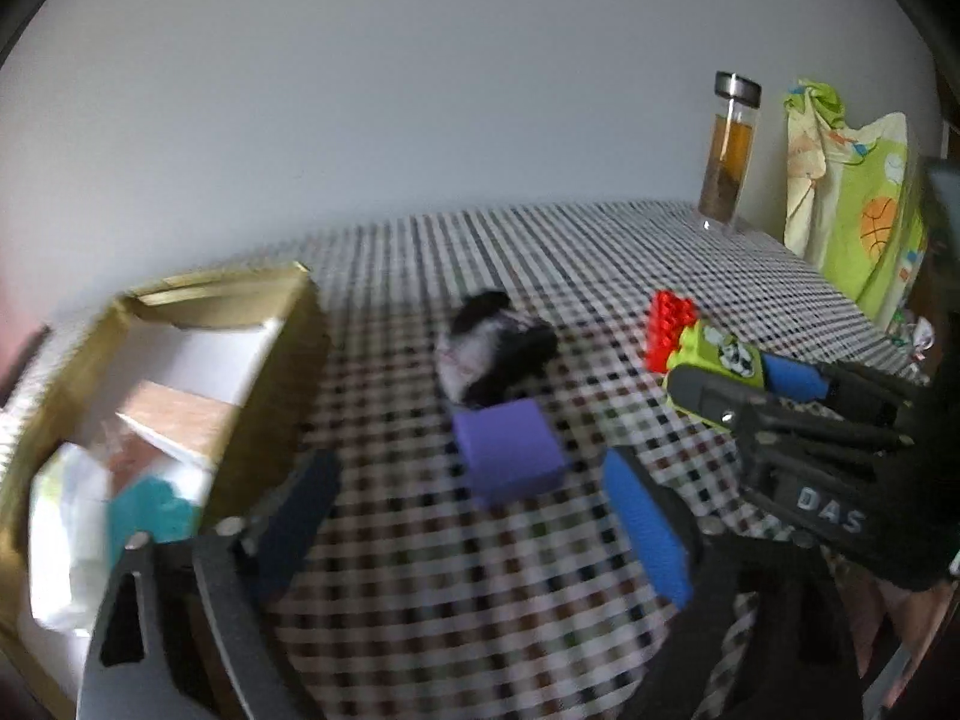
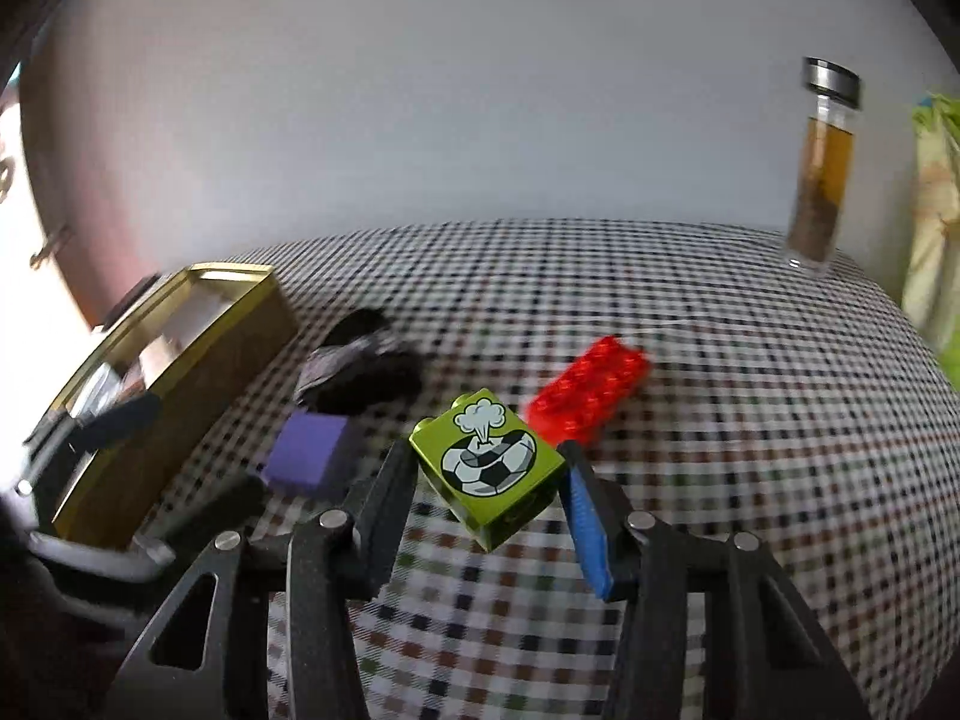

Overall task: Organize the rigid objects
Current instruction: 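Grasp the purple block with the left tool while the right tool grasps the lime brick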

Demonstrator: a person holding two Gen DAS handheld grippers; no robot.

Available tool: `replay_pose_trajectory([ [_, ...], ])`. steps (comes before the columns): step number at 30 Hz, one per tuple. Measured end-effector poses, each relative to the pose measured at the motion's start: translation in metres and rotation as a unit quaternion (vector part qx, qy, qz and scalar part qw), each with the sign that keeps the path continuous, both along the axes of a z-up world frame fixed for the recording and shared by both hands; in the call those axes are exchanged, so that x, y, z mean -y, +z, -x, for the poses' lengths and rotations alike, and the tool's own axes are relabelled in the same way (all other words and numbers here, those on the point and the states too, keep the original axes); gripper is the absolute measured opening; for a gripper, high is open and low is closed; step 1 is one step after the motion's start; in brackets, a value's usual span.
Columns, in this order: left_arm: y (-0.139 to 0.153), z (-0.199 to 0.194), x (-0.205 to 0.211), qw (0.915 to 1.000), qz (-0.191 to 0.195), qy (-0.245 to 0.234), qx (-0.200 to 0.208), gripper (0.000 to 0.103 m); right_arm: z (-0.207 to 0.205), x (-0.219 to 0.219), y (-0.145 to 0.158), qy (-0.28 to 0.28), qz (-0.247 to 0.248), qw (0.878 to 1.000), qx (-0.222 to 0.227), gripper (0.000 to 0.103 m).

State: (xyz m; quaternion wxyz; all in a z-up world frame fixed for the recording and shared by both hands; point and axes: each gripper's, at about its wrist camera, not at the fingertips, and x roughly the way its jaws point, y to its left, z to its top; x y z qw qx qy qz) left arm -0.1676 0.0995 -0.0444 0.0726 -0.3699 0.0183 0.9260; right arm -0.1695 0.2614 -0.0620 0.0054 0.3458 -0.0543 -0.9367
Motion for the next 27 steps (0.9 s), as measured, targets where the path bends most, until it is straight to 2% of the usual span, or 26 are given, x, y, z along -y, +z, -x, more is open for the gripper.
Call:
replay_pose_trajectory([
  [5, -0.012, 0.019, -0.004, 0.9991, -0.010, 0.003, 0.041, 0.083, -0.004, -0.004, 0.003, -0.026, 0.009, 0.999, -0.018, 0.051],
  [9, -0.017, 0.029, -0.016, 0.9987, 0.003, 0.002, 0.052, 0.075, -0.003, 0.002, 0.005, -0.030, 0.001, 0.999, -0.027, 0.051],
  [11, -0.021, 0.033, -0.021, 0.9980, 0.011, -0.006, 0.062, 0.065, -0.002, 0.003, 0.005, -0.030, -0.005, 0.999, -0.028, 0.051],
  [12, -0.023, 0.034, -0.022, 0.9975, 0.011, -0.012, 0.069, 0.052, -0.002, 0.004, 0.005, -0.029, -0.006, 0.999, -0.029, 0.051],
  [13, -0.023, 0.034, -0.021, 0.9975, 0.007, -0.013, 0.068, 0.047, -0.002, 0.003, 0.005, -0.029, -0.006, 0.999, -0.031, 0.051],
  [16, -0.021, 0.033, -0.017, 0.9977, -0.010, -0.011, 0.066, 0.042, -0.005, 0.001, 0.008, -0.026, -0.007, 0.999, -0.039, 0.051],
  [20, -0.014, 0.023, -0.008, 0.9991, -0.020, 0.002, 0.039, 0.039, -0.016, 0.002, 0.012, -0.021, -0.018, 0.998, -0.063, 0.051],
  [27, 0.006, -0.014, -0.004, 0.9985, -0.001, 0.015, -0.052, 0.039, -0.025, 0.008, 0.018, -0.013, -0.032, 0.995, -0.093, 0.051],
])
